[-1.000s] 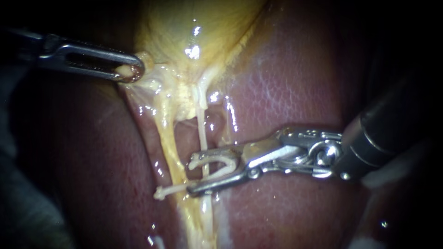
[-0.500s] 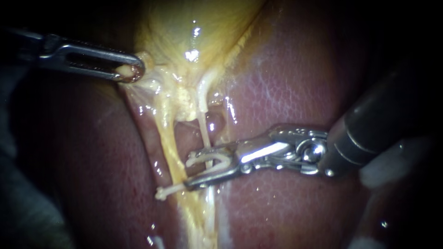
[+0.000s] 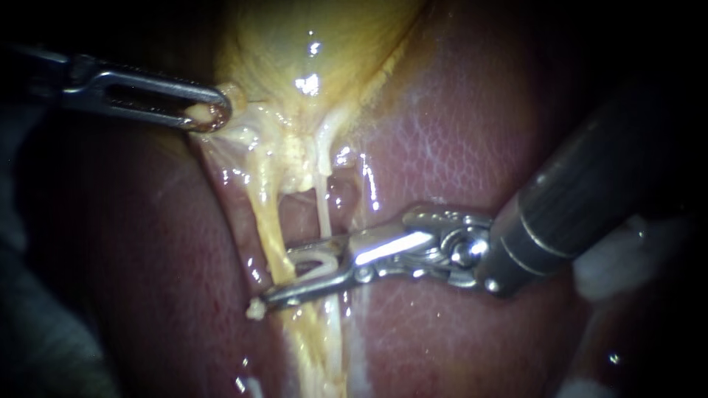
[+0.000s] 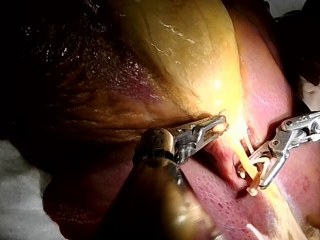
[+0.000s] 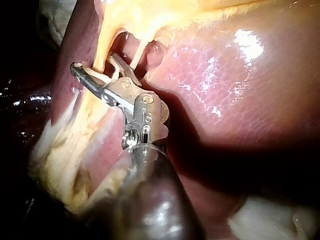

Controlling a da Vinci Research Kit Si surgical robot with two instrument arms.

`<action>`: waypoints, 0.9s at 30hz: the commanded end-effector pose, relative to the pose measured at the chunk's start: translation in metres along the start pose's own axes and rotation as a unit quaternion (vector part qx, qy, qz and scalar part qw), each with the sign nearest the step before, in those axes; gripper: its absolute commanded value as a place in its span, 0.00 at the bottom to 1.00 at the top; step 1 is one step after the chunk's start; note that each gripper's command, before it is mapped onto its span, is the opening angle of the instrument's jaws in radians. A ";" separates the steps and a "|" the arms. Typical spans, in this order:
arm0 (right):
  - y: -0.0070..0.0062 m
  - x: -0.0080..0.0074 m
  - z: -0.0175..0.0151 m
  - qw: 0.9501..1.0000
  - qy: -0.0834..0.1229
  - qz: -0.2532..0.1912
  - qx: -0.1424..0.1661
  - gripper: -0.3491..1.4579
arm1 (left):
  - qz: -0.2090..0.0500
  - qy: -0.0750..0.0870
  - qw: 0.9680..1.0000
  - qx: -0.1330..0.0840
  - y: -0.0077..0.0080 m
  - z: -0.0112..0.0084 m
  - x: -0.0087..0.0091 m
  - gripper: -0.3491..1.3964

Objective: Clipping second clip left tube

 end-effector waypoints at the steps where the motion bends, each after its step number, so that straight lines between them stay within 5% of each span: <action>1: -0.0003 0.0000 0.0003 1.000 -0.003 -0.002 0.004 0.47 | 0.000 0.000 1.000 0.000 0.0000 0.0000 0.0000 0.00; 20: -0.0062 0.0034 0.0009 0.997 0.021 -0.003 0.071 0.44 | 0.000 0.000 1.000 0.000 0.0000 0.0000 0.0000 0.00; 27: -0.0065 0.0034 0.0005 0.997 0.021 -0.002 0.073 0.39 | 0.000 0.000 1.000 0.000 0.0000 0.0000 0.0000 0.00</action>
